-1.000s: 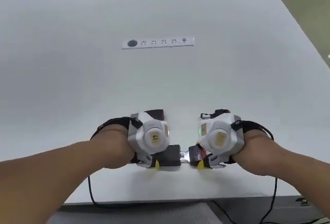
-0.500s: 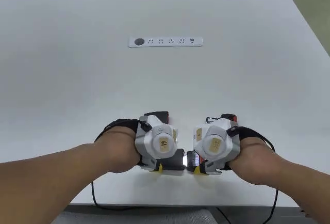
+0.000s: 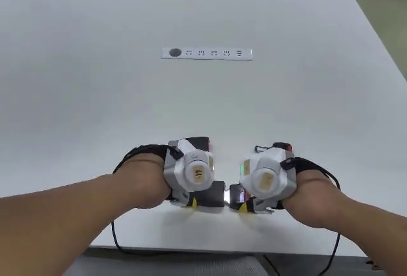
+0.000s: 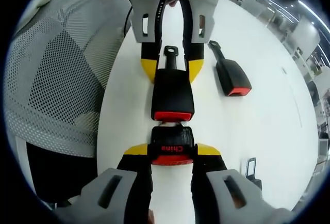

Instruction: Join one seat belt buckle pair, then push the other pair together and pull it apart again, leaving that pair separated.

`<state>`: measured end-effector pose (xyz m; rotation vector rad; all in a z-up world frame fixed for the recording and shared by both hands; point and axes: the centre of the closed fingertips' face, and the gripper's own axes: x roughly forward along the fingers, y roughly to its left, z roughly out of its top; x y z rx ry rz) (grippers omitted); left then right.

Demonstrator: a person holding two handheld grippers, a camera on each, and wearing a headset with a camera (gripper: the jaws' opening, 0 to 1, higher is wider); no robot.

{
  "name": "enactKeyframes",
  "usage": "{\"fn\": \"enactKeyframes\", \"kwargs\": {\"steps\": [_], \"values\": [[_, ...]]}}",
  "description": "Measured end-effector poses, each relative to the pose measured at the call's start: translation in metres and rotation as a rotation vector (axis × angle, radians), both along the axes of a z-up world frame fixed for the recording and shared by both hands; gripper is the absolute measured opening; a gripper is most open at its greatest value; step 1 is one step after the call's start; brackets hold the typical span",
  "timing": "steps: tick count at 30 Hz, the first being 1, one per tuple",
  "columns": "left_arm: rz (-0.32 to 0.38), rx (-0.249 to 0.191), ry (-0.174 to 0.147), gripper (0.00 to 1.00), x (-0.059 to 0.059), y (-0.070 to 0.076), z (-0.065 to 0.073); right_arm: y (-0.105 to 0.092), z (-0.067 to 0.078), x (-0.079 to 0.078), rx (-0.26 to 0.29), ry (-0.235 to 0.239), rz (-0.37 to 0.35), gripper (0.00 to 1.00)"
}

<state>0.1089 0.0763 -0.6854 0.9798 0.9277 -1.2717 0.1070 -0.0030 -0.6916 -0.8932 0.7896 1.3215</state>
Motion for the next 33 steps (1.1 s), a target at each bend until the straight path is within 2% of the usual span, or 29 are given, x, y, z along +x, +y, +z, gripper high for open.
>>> {"fn": "enactKeyframes", "kwargs": {"steps": [7, 9, 10, 12, 15, 16, 17, 19, 24, 25, 27, 29, 32, 33], "values": [[0.005, 0.004, -0.006, 0.27, -0.003, -0.001, 0.0, 0.0, -0.001, 0.0, -0.023, -0.001, -0.008, 0.27], [0.026, 0.029, -0.008, 0.29, -0.002, -0.003, -0.001, 0.003, -0.001, 0.0, -0.038, -0.006, -0.013, 0.29], [-0.001, 0.046, -0.025, 0.3, -0.003, -0.004, -0.001, 0.002, -0.001, -0.002, -0.048, 0.001, -0.007, 0.3], [0.028, 0.042, -0.018, 0.31, -0.006, -0.005, 0.001, 0.002, 0.0, -0.004, -0.044, 0.015, -0.016, 0.31], [0.064, -0.002, 0.001, 0.32, -0.011, -0.007, 0.005, -0.002, 0.006, -0.007, -0.028, 0.023, -0.018, 0.31], [0.092, -0.045, 0.015, 0.35, -0.013, -0.011, 0.012, -0.004, 0.01, -0.006, -0.019, 0.017, -0.024, 0.32], [0.103, -0.075, 0.021, 0.36, -0.012, -0.014, 0.012, -0.005, 0.012, -0.007, -0.006, 0.021, -0.032, 0.36], [0.137, -0.129, 0.013, 0.4, -0.006, -0.014, 0.024, -0.008, 0.024, -0.007, 0.019, 0.008, -0.045, 0.4], [0.153, -0.158, -0.007, 0.43, 0.009, -0.004, 0.05, -0.018, 0.04, 0.007, 0.067, 0.003, -0.085, 0.41], [0.161, -0.154, -0.02, 0.43, 0.02, 0.002, 0.047, -0.02, 0.042, 0.011, 0.072, -0.006, -0.09, 0.41], [0.179, -0.148, -0.033, 0.43, 0.034, 0.011, 0.046, -0.026, 0.046, 0.022, 0.067, -0.031, -0.098, 0.41], [0.181, -0.145, -0.045, 0.43, 0.04, 0.013, 0.047, -0.032, 0.047, 0.035, 0.067, -0.048, -0.112, 0.41], [0.192, -0.131, -0.063, 0.43, 0.058, 0.022, 0.045, -0.042, 0.056, 0.046, 0.065, -0.061, -0.127, 0.4], [0.193, -0.129, -0.066, 0.43, 0.059, 0.022, 0.046, -0.047, 0.057, 0.052, 0.059, -0.067, -0.136, 0.4]]}}
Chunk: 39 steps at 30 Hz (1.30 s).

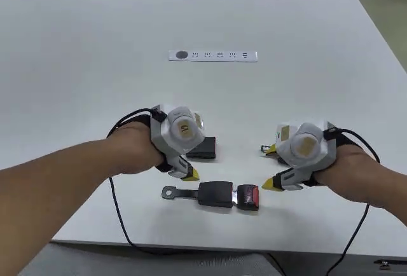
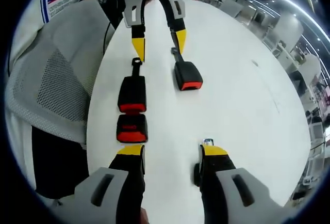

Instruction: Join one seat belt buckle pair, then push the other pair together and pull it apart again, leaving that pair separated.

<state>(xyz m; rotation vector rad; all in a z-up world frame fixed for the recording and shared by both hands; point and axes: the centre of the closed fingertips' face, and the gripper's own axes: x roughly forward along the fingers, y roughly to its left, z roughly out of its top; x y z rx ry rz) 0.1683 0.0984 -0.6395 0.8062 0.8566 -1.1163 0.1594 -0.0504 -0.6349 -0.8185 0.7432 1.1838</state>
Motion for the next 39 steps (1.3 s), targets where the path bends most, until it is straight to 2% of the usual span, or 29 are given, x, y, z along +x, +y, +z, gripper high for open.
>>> {"fn": "enactKeyframes", "kwargs": {"steps": [2, 5, 7, 10, 12, 14, 19, 21, 22, 26, 31, 34, 36, 39], "values": [[0.011, 0.009, -0.002, 0.44, 0.01, 0.003, -0.002, -0.012, -0.004, 0.014, -0.015, -0.006, -0.007, 0.4], [0.008, 0.026, -0.002, 0.45, 0.025, 0.01, -0.01, -0.027, -0.007, 0.024, -0.042, -0.01, -0.013, 0.4], [-0.003, 0.04, -0.001, 0.45, 0.029, 0.012, -0.015, -0.04, -0.015, 0.032, -0.063, -0.004, -0.028, 0.39], [-0.038, 0.039, 0.004, 0.45, 0.026, 0.007, -0.015, -0.054, -0.021, 0.041, -0.08, 0.009, -0.049, 0.39], [-0.049, 0.046, 0.011, 0.45, 0.032, 0.006, -0.021, -0.062, -0.026, 0.048, -0.083, 0.015, -0.067, 0.39], [-0.055, 0.052, 0.017, 0.45, 0.037, 0.004, -0.024, -0.062, -0.024, 0.049, -0.083, 0.018, -0.069, 0.38], [-0.073, 0.063, 0.019, 0.46, 0.051, 0.001, -0.034, -0.06, -0.037, 0.055, -0.094, 0.042, -0.062, 0.37], [-0.086, 0.069, 0.03, 0.46, 0.049, -0.002, -0.035, -0.06, -0.049, 0.059, -0.104, 0.059, -0.055, 0.34], [-0.096, 0.077, 0.041, 0.45, 0.049, 0.0, -0.04, -0.061, -0.054, 0.06, -0.106, 0.067, -0.051, 0.33], [-0.11, 0.093, 0.046, 0.41, 0.048, 0.0, -0.044, -0.061, -0.055, 0.058, -0.097, 0.088, -0.042, 0.32], [-0.128, 0.117, 0.01, 0.35, 0.048, 0.0, -0.046, -0.061, -0.053, 0.057, -0.095, 0.093, -0.026, 0.31], [-0.132, 0.128, 0.02, 0.34, 0.048, 0.002, -0.049, -0.053, -0.05, 0.053, -0.095, 0.095, -0.007, 0.31], [-0.105, 0.117, 0.031, 0.33, 0.05, 0.003, -0.05, -0.046, -0.052, 0.051, -0.092, 0.092, 0.011, 0.31], [-0.104, 0.104, 0.031, 0.33, 0.051, 0.006, -0.051, -0.036, -0.055, 0.052, -0.083, 0.092, 0.023, 0.31]]}}
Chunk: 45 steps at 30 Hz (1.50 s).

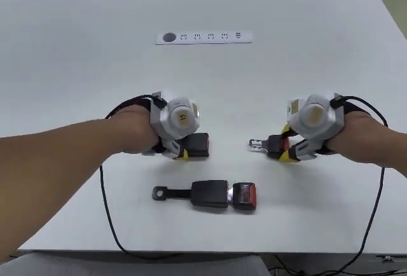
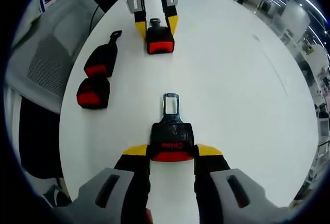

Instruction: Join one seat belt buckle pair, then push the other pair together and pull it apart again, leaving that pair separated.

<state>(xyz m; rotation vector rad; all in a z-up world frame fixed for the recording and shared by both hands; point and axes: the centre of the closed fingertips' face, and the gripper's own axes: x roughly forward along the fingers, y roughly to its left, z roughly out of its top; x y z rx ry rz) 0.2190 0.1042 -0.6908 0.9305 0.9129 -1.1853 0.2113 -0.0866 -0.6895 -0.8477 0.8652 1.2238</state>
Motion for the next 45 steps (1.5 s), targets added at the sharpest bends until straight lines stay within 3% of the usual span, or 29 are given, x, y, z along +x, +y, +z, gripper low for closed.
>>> {"fn": "enactKeyframes", "kwargs": {"steps": [5, 15, 24, 31, 35, 42, 45], "values": [[0.004, -0.007, 0.004, 0.32, -0.004, 0.001, -0.001, 0.028, 0.0, -0.003, 0.011, -0.008, 0.046, 0.31], [-0.015, 0.024, 0.007, 0.32, -0.006, -0.001, -0.001, 0.079, -0.001, -0.003, 0.05, -0.015, 0.081, 0.31], [-0.013, 0.041, 0.018, 0.32, -0.007, -0.002, 0.0, 0.09, 0.002, -0.003, 0.035, -0.042, 0.107, 0.31], [-0.035, 0.062, 0.024, 0.32, -0.005, -0.002, -0.003, 0.099, 0.0, 0.0, 0.065, -0.035, 0.111, 0.3], [-0.047, 0.036, 0.031, 0.31, -0.005, -0.002, -0.004, 0.101, 0.005, -0.002, 0.063, -0.044, 0.113, 0.3], [-0.054, 0.004, 0.035, 0.3, -0.008, -0.005, -0.002, 0.106, 0.001, 0.002, 0.094, -0.028, 0.116, 0.28], [-0.038, -0.058, 0.037, 0.29, -0.008, -0.005, -0.002, 0.111, 0.002, 0.002, 0.097, -0.016, 0.102, 0.28]]}}
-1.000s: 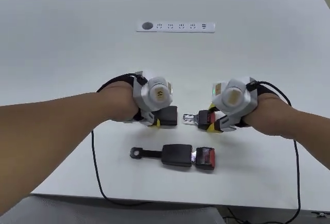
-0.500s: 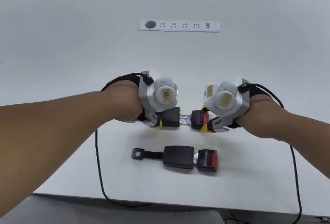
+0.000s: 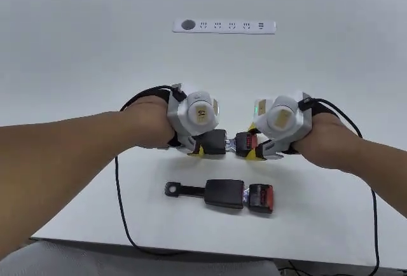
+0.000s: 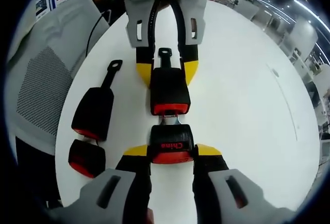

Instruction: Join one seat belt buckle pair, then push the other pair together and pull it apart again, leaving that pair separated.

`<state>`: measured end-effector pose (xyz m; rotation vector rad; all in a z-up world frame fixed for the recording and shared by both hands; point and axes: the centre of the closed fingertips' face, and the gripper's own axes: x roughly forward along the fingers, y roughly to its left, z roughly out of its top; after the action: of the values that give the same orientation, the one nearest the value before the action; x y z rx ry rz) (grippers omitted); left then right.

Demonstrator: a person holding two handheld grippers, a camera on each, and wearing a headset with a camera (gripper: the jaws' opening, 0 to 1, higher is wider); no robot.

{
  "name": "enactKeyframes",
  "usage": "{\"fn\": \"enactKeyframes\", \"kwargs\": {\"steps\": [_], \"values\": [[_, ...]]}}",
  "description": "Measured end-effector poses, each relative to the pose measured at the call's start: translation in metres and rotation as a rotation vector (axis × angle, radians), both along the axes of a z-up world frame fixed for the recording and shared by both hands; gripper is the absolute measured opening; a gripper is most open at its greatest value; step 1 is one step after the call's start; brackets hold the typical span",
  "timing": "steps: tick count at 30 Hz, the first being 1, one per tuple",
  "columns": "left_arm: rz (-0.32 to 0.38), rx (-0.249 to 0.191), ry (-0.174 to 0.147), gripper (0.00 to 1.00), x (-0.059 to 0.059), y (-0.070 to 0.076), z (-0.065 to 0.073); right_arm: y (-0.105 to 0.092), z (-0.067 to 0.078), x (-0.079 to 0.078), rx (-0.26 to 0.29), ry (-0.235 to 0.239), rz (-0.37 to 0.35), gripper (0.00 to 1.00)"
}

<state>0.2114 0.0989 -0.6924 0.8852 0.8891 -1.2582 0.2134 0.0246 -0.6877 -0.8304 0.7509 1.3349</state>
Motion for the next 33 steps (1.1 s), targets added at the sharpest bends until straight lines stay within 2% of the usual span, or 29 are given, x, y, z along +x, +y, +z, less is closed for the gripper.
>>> {"fn": "enactKeyframes", "kwargs": {"steps": [1, 3, 5, 8, 13, 16, 18, 19, 20, 21, 22, 27, 33], "values": [[-0.007, -0.007, -0.006, 0.29, 0.0, -0.001, 0.0, 0.005, 0.002, 0.0, 0.026, 0.001, 0.001, 0.28], [0.013, -0.012, -0.006, 0.29, -0.002, -0.001, 0.002, 0.011, -0.004, 0.002, 0.006, 0.002, 0.0, 0.27], [-0.003, 0.005, -0.015, 0.29, -0.005, -0.003, 0.003, 0.01, -0.002, 0.001, 0.003, 0.004, -0.001, 0.27], [-0.003, 0.034, -0.01, 0.29, 0.0, 0.0, 0.002, 0.01, -0.002, 0.001, -0.02, -0.001, 0.005, 0.27], [-0.007, 0.065, -0.002, 0.29, 0.001, 0.001, 0.0, 0.008, -0.003, 0.0, -0.029, -0.015, -0.003, 0.28], [-0.027, 0.094, -0.007, 0.29, 0.001, 0.002, -0.001, 0.005, -0.003, -0.003, -0.033, -0.014, -0.002, 0.27], [-0.018, 0.103, 0.004, 0.29, -0.001, 0.003, 0.0, -0.003, -0.002, -0.002, -0.046, -0.017, -0.002, 0.28], [-0.018, 0.101, 0.006, 0.3, -0.001, 0.003, -0.001, -0.007, 0.003, -0.004, -0.045, -0.017, -0.003, 0.28], [-0.018, 0.096, 0.009, 0.3, 0.0, 0.003, -0.002, -0.01, 0.003, -0.005, -0.025, -0.006, -0.012, 0.27], [-0.02, 0.095, 0.01, 0.3, 0.0, 0.002, -0.001, -0.014, 0.0, -0.007, -0.042, 0.005, -0.026, 0.28], [-0.02, 0.094, 0.011, 0.3, -0.002, 0.002, -0.001, -0.016, -0.001, -0.006, -0.057, -0.019, -0.012, 0.28], [-0.009, 0.095, 0.014, 0.31, 0.0, 0.002, -0.003, -0.03, -0.002, -0.008, -0.071, -0.022, -0.017, 0.29], [0.009, 0.072, 0.009, 0.32, 0.002, 0.004, -0.003, -0.071, 0.0, -0.013, -0.104, -0.021, -0.07, 0.3]]}}
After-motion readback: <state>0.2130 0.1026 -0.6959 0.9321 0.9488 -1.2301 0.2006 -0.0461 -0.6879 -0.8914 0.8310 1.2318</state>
